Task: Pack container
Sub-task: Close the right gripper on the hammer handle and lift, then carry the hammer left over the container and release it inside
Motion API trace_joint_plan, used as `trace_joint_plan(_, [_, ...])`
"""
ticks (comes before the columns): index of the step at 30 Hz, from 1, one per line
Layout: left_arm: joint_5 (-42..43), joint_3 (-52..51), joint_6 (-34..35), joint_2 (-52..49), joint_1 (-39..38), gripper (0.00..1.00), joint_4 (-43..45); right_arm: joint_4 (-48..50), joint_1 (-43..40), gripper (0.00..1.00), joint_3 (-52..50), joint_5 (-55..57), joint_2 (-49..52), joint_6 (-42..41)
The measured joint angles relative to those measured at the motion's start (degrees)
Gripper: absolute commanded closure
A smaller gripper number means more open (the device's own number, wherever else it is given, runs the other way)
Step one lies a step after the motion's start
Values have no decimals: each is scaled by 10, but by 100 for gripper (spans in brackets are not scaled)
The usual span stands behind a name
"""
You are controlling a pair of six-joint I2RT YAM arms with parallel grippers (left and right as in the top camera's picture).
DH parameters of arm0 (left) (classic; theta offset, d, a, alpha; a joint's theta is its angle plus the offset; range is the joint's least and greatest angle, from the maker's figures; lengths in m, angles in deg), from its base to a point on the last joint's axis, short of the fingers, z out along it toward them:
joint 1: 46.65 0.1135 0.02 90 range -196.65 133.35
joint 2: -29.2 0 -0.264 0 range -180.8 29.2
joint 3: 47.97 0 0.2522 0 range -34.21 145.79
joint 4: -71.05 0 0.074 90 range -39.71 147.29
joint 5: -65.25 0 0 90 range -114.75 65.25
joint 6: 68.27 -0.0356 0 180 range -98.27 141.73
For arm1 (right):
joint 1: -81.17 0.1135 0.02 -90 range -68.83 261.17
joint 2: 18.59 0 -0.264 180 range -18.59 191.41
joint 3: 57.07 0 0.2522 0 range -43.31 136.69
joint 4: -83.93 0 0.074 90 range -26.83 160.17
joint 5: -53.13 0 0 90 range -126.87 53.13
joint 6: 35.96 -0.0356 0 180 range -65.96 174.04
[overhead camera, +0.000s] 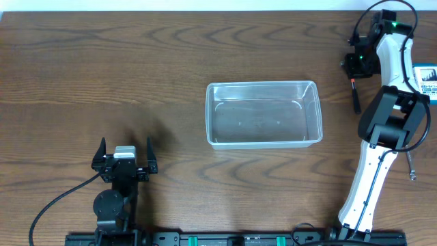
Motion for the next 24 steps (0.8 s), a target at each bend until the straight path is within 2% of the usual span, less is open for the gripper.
trace_joint_plan(6, [0,0,0,0,0,2,0,-9,16,95,0,1,-46,2])
trace_joint_plan(12, [0,0,0,0,0,2,0,-25,57,93,0,0,-176,15])
trace_joint_plan(17, [0,0,0,0,0,2,0,-70,127,92,3,0,-290,47])
trace_joint_plan(24, [0,0,0,0,0,2,0,-166,241,88,7,-2,-335,117])
